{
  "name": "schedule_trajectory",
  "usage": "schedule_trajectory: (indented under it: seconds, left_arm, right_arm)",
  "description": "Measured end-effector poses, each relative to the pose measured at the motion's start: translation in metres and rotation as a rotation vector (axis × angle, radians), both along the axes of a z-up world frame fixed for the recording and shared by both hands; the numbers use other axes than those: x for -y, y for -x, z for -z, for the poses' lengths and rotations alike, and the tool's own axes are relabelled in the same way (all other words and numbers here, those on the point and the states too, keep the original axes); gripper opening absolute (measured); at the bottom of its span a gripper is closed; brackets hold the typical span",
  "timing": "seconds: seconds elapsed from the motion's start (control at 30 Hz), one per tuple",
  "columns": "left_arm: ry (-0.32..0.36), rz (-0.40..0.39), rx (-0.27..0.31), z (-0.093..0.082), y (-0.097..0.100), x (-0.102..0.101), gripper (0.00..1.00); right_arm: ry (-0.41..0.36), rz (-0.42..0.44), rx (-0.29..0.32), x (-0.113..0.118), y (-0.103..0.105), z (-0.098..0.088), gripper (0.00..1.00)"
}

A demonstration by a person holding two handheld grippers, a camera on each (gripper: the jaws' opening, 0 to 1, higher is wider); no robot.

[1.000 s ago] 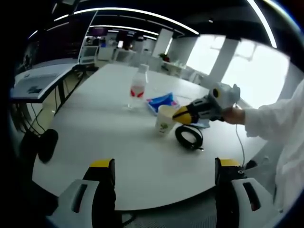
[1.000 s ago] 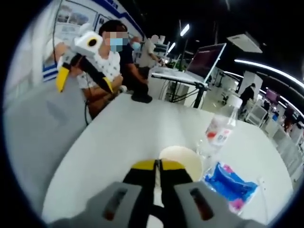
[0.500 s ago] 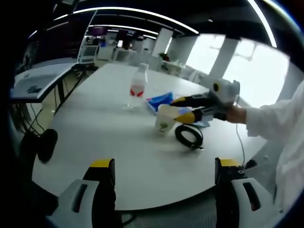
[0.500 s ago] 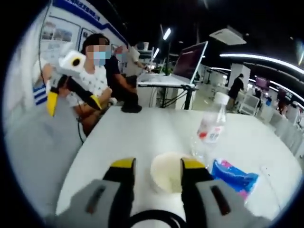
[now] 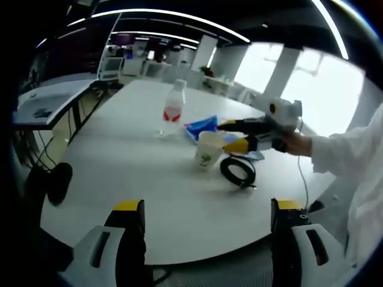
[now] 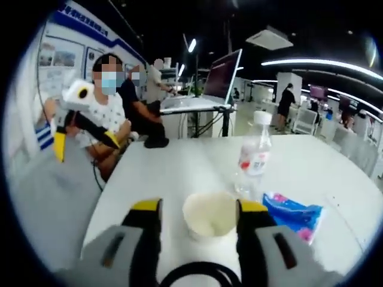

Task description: Arrange the tabletop items into an orderly group along one side of the table until the central work area is clear of visible clutter.

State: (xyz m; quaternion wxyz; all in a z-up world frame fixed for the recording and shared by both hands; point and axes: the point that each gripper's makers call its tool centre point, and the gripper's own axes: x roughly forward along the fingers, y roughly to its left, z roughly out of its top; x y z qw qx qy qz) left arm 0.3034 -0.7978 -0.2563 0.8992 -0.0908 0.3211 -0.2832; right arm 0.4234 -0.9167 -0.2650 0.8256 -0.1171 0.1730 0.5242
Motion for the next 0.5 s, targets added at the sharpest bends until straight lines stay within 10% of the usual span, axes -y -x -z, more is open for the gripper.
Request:
schedule_trajectory:
  seconds: [0.5]
  left_arm:
    - [0.005, 0.03, -0.001, -0.001, -0.001, 0.004, 0.84]
  right_arm:
    - [-0.012, 0.088, -0.014, 0.036, 0.013, -0.006, 0.51]
